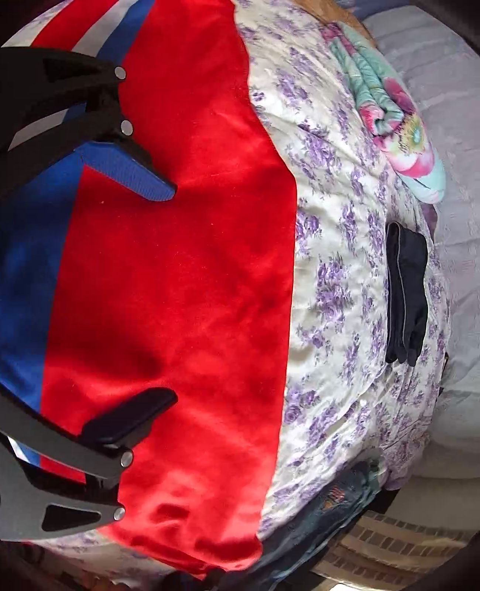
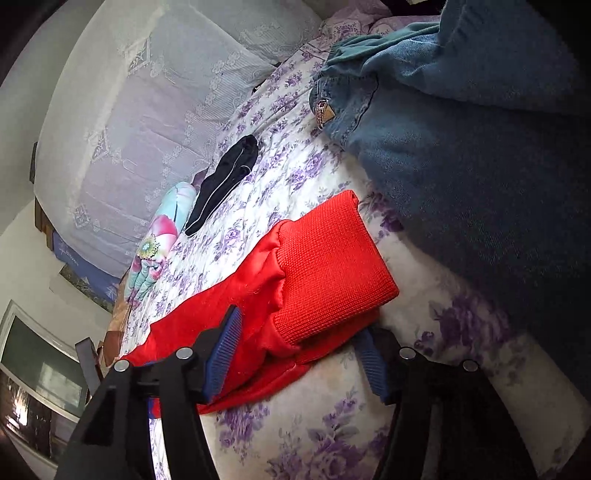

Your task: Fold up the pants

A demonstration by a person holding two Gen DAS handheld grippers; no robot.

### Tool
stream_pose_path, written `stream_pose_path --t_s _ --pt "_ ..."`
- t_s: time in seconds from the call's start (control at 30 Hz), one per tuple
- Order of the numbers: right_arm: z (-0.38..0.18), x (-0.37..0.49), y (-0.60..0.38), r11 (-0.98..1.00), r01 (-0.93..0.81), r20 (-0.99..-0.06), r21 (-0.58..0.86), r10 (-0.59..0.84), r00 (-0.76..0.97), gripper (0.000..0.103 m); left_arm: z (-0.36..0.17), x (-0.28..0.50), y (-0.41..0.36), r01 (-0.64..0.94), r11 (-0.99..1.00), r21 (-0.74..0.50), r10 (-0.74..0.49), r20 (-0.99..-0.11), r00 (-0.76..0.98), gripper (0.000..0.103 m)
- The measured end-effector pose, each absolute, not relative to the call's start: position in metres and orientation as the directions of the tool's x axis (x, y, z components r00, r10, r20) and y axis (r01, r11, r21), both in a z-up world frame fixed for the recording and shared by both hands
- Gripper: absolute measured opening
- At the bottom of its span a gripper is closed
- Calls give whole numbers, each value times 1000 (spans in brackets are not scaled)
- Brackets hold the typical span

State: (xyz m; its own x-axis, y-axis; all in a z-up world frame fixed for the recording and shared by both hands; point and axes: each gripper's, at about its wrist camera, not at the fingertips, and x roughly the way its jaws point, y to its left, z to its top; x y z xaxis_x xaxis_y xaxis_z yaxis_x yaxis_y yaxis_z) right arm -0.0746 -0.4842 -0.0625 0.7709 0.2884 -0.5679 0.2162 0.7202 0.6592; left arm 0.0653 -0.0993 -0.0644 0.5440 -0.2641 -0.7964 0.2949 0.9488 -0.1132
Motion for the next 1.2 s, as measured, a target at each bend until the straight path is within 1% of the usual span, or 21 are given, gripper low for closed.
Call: stream_pose_path --t_s 0.07,0.1,0.17,0.27,0.33,0.37,0.4,0.43,0.57,0.67,0.73,0.8,0.83,0.9,0.97,1.03,1.07,1.1,1.13,1.17,1.2 --pt "-62 -75 -482 731 212 -562 649 272 781 62 -53 59 -97 295 932 -212 -346 -764 544 98" --pt "-62 -75 -481 739 214 -564 639 260 784 62 -46 54 -102 317 918 -237 -381 -746 546 98" --pt "-61 -73 -476 753 216 -568 621 242 787 65 -34 46 -122 371 898 -234 -417 -721 554 98" --pt "-59 -68 -470 769 206 -566 605 233 791 77 -41 42 -166 446 876 -183 -420 -744 519 98" --pt "-58 -65 -466 782 204 -567 589 221 793 80 -69 48 -193 450 880 -150 -372 -806 460 98" --pt "-59 -64 -465 790 202 -568 579 214 794 81 -76 44 -204 448 892 -55 -308 -799 515 99" --pt "-59 -64 -464 796 200 -568 571 208 796 81 -74 40 -210 455 891 -2 -277 -795 540 99" --pt "-59 -64 -464 796 198 -565 571 207 798 81 -71 37 -210 459 889 -2 -283 -788 546 98" --pt "-60 -64 -466 786 192 -553 588 217 805 81 -68 41 -185 450 883 -131 -378 -768 518 98" --pt "-60 -64 -465 791 181 -549 585 221 806 84 -49 34 -153 392 907 -155 -379 -705 600 98" --pt "-59 -63 -463 798 166 -549 579 231 803 88 -30 29 -129 367 928 -66 -319 -648 691 98" --pt "-58 -60 -460 811 155 -559 564 237 795 93 -16 26 -100 268 961 64 -179 -594 784 98" --pt "-57 -58 -458 817 151 -564 557 238 791 96 -13 29 -84 222 969 110 -118 -582 804 98" --pt "-56 -56 -456 823 150 -572 548 237 785 98 -16 36 -47 152 979 135 -44 -591 806 98" --pt "-56 -56 -457 815 156 -566 558 237 789 99 -26 46 -4 71 992 105 11 -624 781 98" --pt "-56 -58 -458 802 164 -555 574 233 799 99 -39 52 42 -12 1000 8 14 -655 755 98" --pt "-56 -58 -459 799 170 -553 577 229 802 99 -47 52 65 -42 997 -71 -15 -660 751 98" --pt "-56 -58 -458 797 175 -554 578 226 801 99 -52 51 85 -35 979 -202 -109 -654 749 98" --pt "-56 -56 -458 797 180 -558 576 223 799 99 -50 48 98 -24 952 -306 -181 -623 761 98" --pt "-56 -56 -457 799 183 -561 572 219 799 99 -47 46 106 -20 932 -362 -212 -588 781 98" --pt "-55 -55 -456 806 187 -566 561 209 797 98 -49 46 107 -28 924 -382 -216 -581 785 98"
